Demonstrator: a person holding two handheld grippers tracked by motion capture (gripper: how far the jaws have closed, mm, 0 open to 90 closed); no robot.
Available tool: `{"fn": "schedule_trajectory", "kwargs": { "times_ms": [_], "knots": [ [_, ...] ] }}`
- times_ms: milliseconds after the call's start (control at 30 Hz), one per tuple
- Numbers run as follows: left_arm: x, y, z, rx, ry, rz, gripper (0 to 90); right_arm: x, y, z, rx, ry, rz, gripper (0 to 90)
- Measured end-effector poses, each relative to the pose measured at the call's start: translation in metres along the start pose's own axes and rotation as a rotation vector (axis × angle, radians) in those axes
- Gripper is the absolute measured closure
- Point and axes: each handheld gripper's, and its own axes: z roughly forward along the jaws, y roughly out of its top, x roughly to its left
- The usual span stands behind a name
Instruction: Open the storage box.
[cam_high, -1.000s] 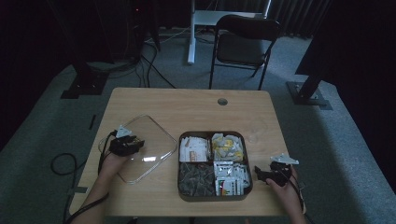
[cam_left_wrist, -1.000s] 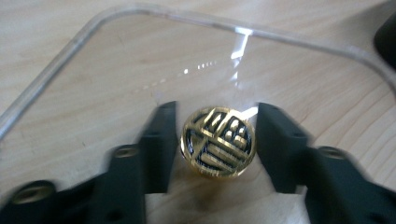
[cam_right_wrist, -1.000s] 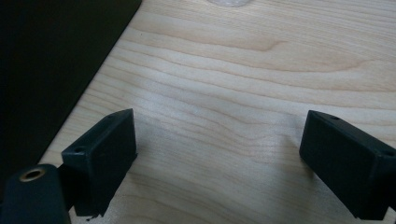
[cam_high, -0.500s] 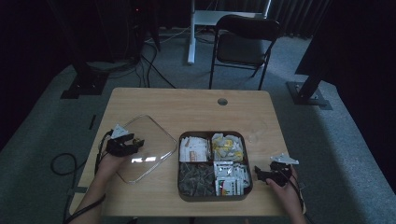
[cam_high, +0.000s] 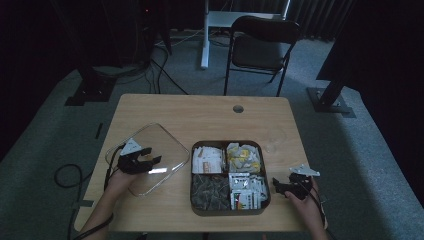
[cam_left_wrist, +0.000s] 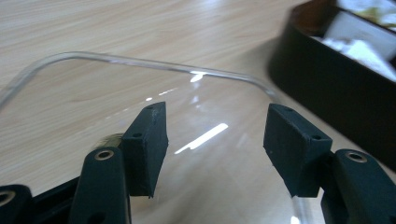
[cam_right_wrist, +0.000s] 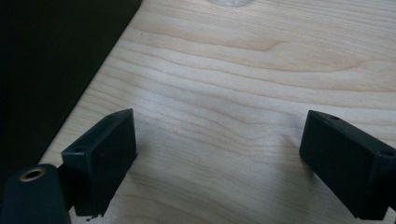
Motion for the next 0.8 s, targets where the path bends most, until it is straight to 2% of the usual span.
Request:
{"fn": "schedule_trajectory", "kwargs": {
  "times_ms": [33, 100, 133, 167, 200, 233, 333, 467, 500, 533, 567, 733, 800],
  "knots": [
    [0.000, 0.000, 0.000, 0.000, 0.000, 0.000, 40.1, 0.000, 0.000, 0.000, 0.000, 0.000, 0.000, 10.2],
    [-0.006, -0.001, 0.002, -0.001, -0.036, 0.016, 40.1, 0.000, 0.000, 0.000, 0.000, 0.000, 0.000, 10.2],
    [-0.006, -0.001, 0.002, -0.001, -0.036, 0.016, 40.1, 0.000, 0.000, 0.000, 0.000, 0.000, 0.000, 10.2],
    [-0.010, -0.002, 0.003, 0.004, -0.061, 0.021, 40.1, 0.000, 0.000, 0.000, 0.000, 0.000, 0.000, 10.3],
    [-0.010, -0.002, 0.003, 0.004, -0.061, 0.021, 40.1, 0.000, 0.000, 0.000, 0.000, 0.000, 0.000, 10.2],
    [-0.013, -0.003, 0.005, 0.013, -0.080, 0.030, 40.1, 0.000, 0.000, 0.000, 0.000, 0.000, 0.000, 10.2],
    [-0.016, -0.004, 0.007, 0.017, -0.095, 0.028, 40.1, 0.000, 0.000, 0.000, 0.000, 0.000, 0.000, 10.2],
    [-0.022, -0.006, 0.009, 0.026, -0.126, 0.047, 40.1, 0.000, 0.000, 0.000, 0.000, 0.000, 0.000, 10.2],
    [-0.027, -0.007, 0.009, 0.031, -0.138, 0.066, 40.1, 0.000, 0.000, 0.000, 0.000, 0.000, 0.000, 10.2],
    [-0.027, -0.007, 0.009, 0.031, -0.138, 0.066, 40.2, 0.000, 0.000, 0.000, 0.000, 0.000, 0.000, 10.2],
    [-0.031, -0.007, 0.009, 0.026, -0.156, 0.079, 40.2, 0.000, 0.000, 0.000, 0.000, 0.000, 0.000, 10.2],
    [-0.040, -0.007, 0.009, 0.030, -0.189, 0.099, 40.1, 0.000, 0.000, 0.000, 0.000, 0.000, 0.000, 10.3],
    [-0.047, -0.008, 0.012, 0.068, -0.211, 0.131, 37.7, 0.000, 0.000, 0.000, 0.000, 0.000, 0.000, 10.2]
  ]
}}
